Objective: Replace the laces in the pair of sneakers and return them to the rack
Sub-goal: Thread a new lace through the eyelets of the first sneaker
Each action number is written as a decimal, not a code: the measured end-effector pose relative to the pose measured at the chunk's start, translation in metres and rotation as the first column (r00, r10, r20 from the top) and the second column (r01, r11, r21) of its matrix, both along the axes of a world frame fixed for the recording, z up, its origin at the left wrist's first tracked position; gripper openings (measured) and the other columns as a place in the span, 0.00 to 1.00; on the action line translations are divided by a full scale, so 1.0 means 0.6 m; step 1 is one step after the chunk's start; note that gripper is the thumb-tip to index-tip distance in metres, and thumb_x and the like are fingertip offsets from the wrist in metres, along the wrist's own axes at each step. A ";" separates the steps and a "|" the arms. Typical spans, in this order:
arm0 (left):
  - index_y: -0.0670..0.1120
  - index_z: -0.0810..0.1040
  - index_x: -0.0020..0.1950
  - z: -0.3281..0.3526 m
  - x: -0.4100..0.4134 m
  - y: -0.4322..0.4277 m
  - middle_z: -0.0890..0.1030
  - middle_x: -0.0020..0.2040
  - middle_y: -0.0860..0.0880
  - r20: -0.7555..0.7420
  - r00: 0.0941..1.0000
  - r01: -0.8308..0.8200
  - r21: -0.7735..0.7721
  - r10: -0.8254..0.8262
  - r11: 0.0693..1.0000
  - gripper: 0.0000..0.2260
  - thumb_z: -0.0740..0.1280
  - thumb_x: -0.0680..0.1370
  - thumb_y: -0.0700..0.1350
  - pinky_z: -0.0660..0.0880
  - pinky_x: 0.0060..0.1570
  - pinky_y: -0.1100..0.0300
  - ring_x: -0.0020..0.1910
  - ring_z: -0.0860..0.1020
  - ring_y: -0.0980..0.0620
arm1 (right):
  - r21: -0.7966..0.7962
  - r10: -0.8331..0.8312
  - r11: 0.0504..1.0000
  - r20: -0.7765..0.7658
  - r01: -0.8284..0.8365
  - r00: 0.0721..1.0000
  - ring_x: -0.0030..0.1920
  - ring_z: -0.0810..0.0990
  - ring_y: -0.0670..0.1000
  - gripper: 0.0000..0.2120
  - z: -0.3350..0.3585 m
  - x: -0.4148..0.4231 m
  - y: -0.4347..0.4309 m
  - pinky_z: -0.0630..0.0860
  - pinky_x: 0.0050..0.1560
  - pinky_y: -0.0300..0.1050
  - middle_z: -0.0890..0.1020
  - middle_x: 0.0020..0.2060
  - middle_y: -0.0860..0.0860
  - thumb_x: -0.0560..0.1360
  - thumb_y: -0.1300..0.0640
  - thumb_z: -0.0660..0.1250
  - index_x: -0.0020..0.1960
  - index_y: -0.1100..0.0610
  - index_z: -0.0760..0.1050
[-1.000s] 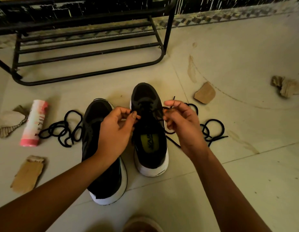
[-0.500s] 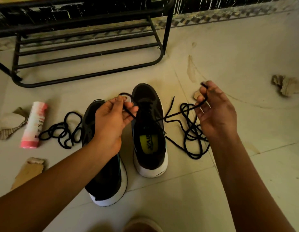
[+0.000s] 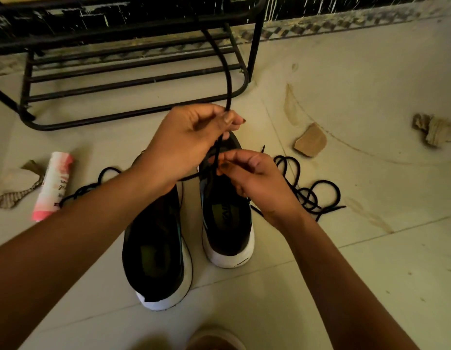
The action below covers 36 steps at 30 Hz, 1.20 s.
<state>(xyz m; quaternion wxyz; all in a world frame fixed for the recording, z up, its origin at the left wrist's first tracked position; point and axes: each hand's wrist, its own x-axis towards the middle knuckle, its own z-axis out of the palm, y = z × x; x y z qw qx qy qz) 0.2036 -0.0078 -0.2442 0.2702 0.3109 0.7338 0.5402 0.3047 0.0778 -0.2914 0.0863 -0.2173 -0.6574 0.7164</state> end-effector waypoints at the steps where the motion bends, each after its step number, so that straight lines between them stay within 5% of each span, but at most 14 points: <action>1: 0.52 0.80 0.48 -0.002 -0.001 -0.002 0.83 0.47 0.57 -0.006 1.000 0.008 -0.007 -0.008 1.000 0.08 0.61 0.80 0.45 0.74 0.45 0.72 0.49 0.81 0.63 | -0.004 0.032 0.999 0.000 -0.032 0.999 0.26 0.74 0.35 0.08 0.003 0.002 0.004 0.68 0.29 0.27 0.78 0.32 0.45 0.77 0.69 0.61 0.51 0.66 0.79; 5: 0.53 0.80 0.50 -0.008 -0.009 -0.009 0.84 0.47 0.53 0.050 0.999 0.016 -0.046 -0.014 0.999 0.08 0.62 0.79 0.46 0.78 0.47 0.66 0.47 0.82 0.58 | 0.126 0.158 0.979 0.025 -0.160 0.987 0.37 0.80 0.41 0.04 0.012 0.007 0.016 0.76 0.42 0.33 0.81 0.35 0.46 0.74 0.65 0.67 0.45 0.61 0.81; 8: 0.54 0.79 0.51 -0.017 -0.012 -0.012 0.84 0.46 0.52 0.213 0.977 0.050 -0.147 -0.018 0.988 0.09 0.59 0.80 0.48 0.80 0.46 0.61 0.44 0.83 0.54 | 0.184 0.138 0.973 0.033 -0.141 0.990 0.30 0.74 0.37 0.08 0.012 0.005 0.022 0.69 0.34 0.29 0.77 0.27 0.41 0.76 0.63 0.66 0.38 0.58 0.78; 12: 0.53 0.78 0.53 -0.041 -0.012 -0.023 0.84 0.47 0.50 0.359 0.932 0.166 -0.291 -0.053 0.942 0.11 0.56 0.82 0.43 0.79 0.49 0.59 0.47 0.83 0.52 | 0.180 0.074 0.981 0.013 -0.075 0.997 0.25 0.71 0.37 0.08 0.009 0.004 0.033 0.65 0.29 0.26 0.75 0.24 0.40 0.78 0.62 0.63 0.44 0.65 0.78; 17: 0.49 0.77 0.53 -0.055 -0.015 -0.034 0.85 0.41 0.51 0.335 0.937 0.185 -0.236 -0.099 0.954 0.10 0.59 0.80 0.37 0.77 0.50 0.60 0.45 0.83 0.53 | 0.191 0.044 0.981 -0.009 -0.041 0.999 0.29 0.74 0.35 0.06 0.002 0.008 0.040 0.68 0.32 0.26 0.77 0.26 0.38 0.77 0.66 0.62 0.50 0.64 0.78; 23: 0.45 0.77 0.51 -0.057 -0.016 -0.030 0.84 0.42 0.50 0.278 0.957 0.147 -0.200 -0.088 0.969 0.06 0.63 0.78 0.39 0.76 0.52 0.60 0.45 0.82 0.56 | 0.164 -0.020 0.986 -0.033 0.026 0.999 0.35 0.77 0.33 0.09 0.005 0.001 0.038 0.69 0.35 0.26 0.80 0.42 0.47 0.76 0.70 0.63 0.53 0.61 0.76; 31: 0.44 0.80 0.48 -0.060 -0.002 -0.033 0.84 0.46 0.49 0.281 0.933 0.262 -0.092 -0.227 0.961 0.09 0.68 0.70 0.44 0.76 0.49 0.69 0.47 0.80 0.58 | -0.151 -0.103 0.984 -0.024 0.098 0.994 0.31 0.74 0.42 0.09 0.004 -0.004 0.040 0.70 0.31 0.33 0.83 0.39 0.49 0.76 0.68 0.61 0.48 0.58 0.78; 36: 0.47 0.81 0.40 -0.071 0.004 -0.030 0.84 0.38 0.52 0.144 0.986 0.095 -0.092 -0.081 0.991 0.07 0.74 0.64 0.43 0.78 0.46 0.66 0.40 0.82 0.56 | -0.205 -0.155 0.968 -0.047 0.142 0.987 0.32 0.75 0.42 0.09 0.002 -0.002 0.044 0.72 0.33 0.34 0.83 0.38 0.50 0.76 0.68 0.62 0.47 0.57 0.78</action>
